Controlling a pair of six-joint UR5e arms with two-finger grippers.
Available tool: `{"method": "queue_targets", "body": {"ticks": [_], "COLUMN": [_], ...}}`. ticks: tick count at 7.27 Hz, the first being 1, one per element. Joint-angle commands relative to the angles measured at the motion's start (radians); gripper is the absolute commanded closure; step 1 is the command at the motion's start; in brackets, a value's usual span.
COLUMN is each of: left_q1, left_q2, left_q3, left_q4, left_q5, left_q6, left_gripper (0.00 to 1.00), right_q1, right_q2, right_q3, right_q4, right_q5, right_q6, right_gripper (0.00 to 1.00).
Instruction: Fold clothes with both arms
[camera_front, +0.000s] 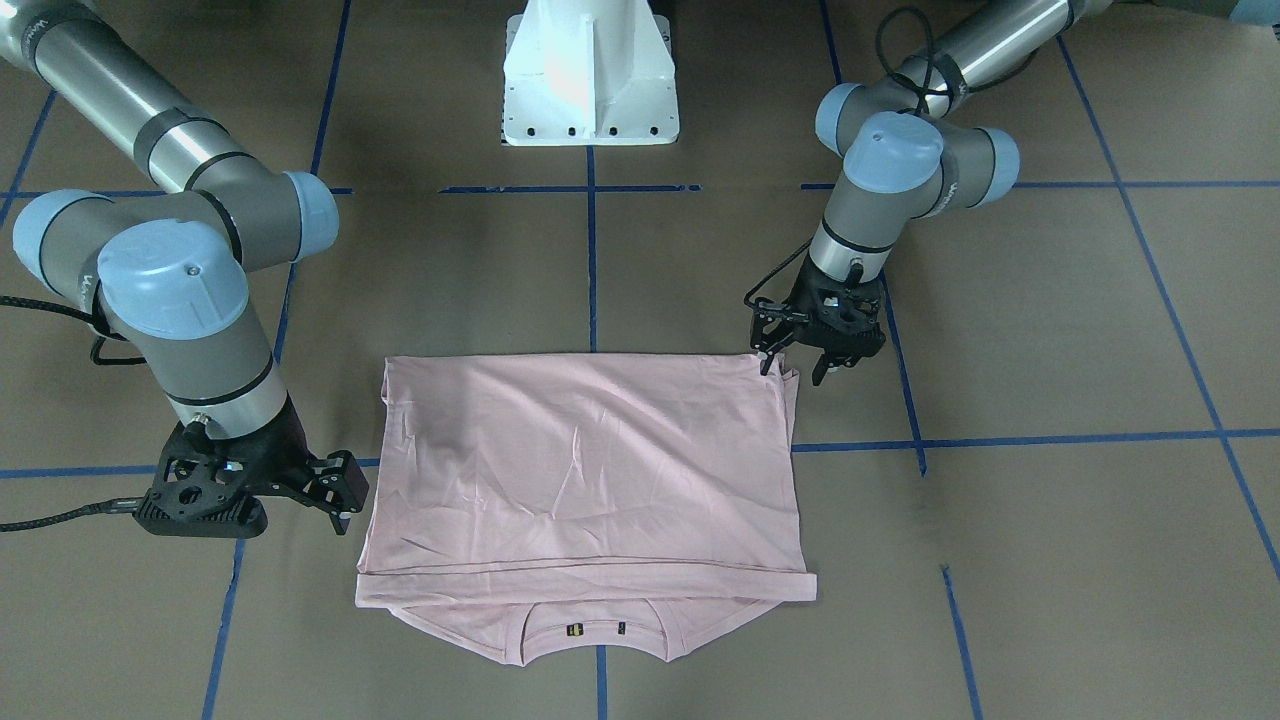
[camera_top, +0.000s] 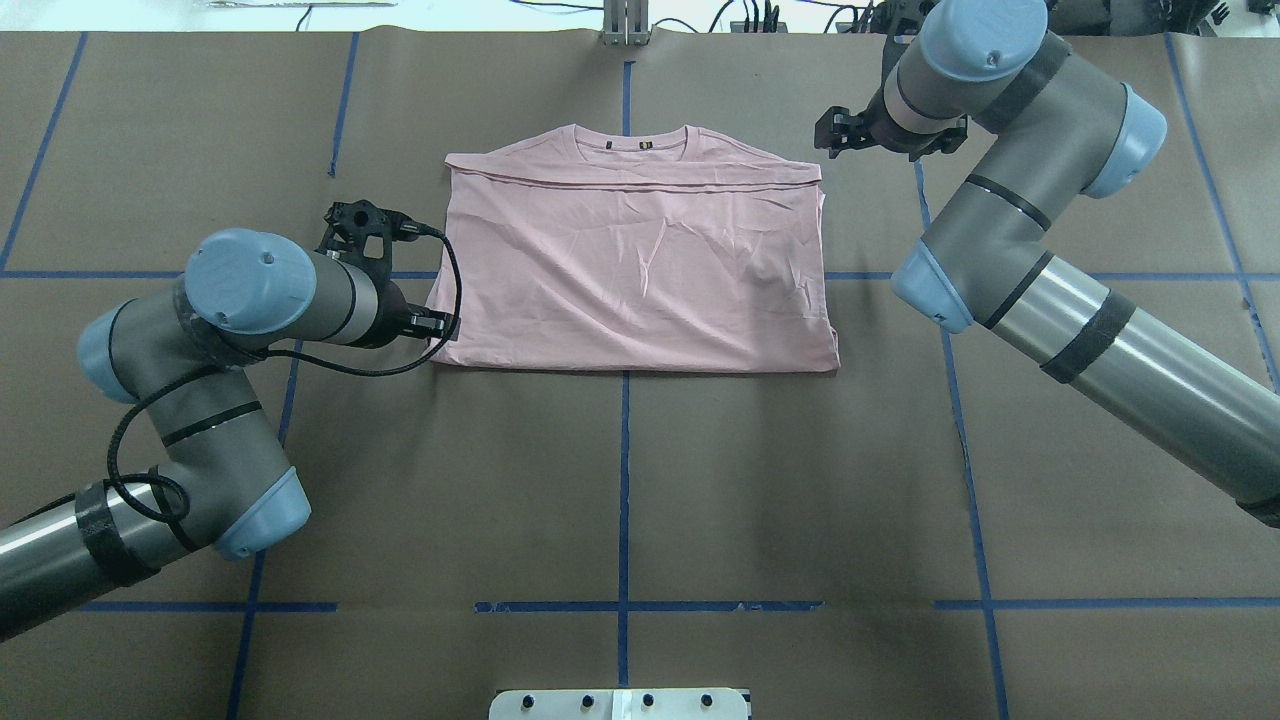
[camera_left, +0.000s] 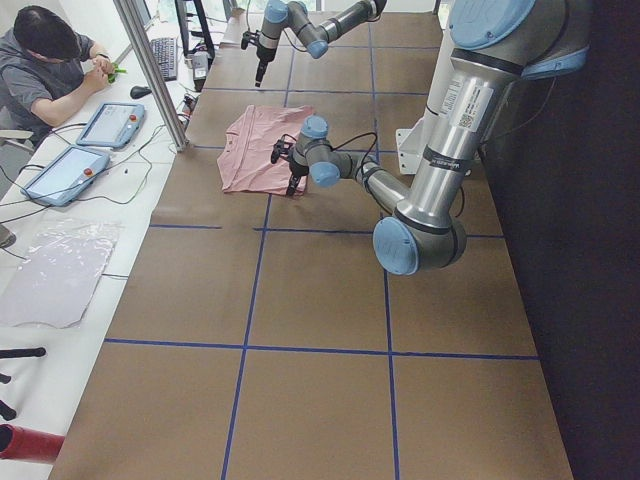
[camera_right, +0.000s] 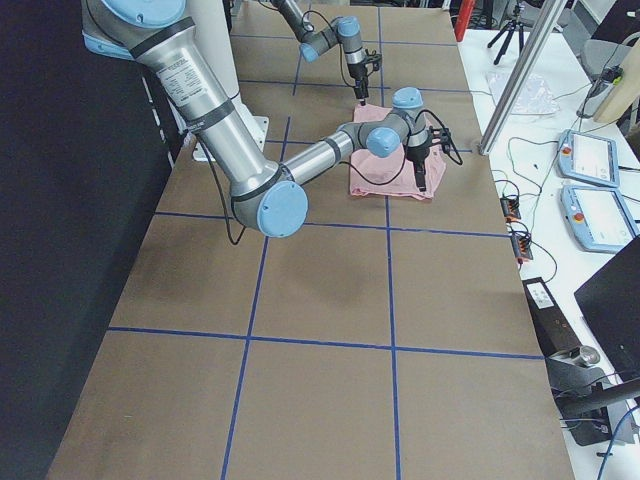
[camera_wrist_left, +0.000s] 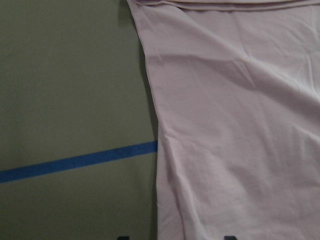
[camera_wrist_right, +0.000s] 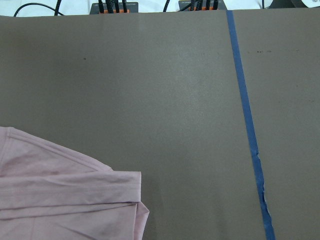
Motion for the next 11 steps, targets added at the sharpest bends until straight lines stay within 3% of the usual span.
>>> {"method": "queue_targets", "body": {"ticks": [1, 3, 5, 8, 9, 11], "left_q1": [0.037, 0.04, 0.029, -0.092, -0.153, -0.265], "left_q2": [-0.003, -0.001, 0.006, 0.055, 0.049, -0.071], "left_q3": [0.001, 0.001, -0.016, -0.028, 0.025, 0.26], "left_q4": [0.001, 0.001, 0.003, 0.001, 0.0, -0.074], "left_q5": [0.001, 0.001, 0.004, 0.001, 0.001, 0.001], "left_q6": [-0.027, -0.027, -0.01, 0.224, 0.293, 0.393], "left_gripper": [0.56, 1.0, 1.0, 1.0, 1.0, 1.0], "right_q1": [0.0, 0.0, 0.0, -0.008, -0.017, -0.034], "right_q2": [-0.002, -0.004, -0.008, -0.008, -0.007, -0.005], "right_q3": [0.0, 0.002, 0.009, 0.015, 0.028, 0.034], "right_q4": [0.0, 0.0, 0.003, 0.006, 0.006, 0.008], "right_q5": [-0.002, -0.003, -0.003, -0.003, -0.003, -0.006], "right_q6": [0.0, 0.0, 0.009, 0.014, 0.015, 0.034], "right_gripper": [0.0, 0.0, 0.0, 0.0, 0.0, 0.0]}}
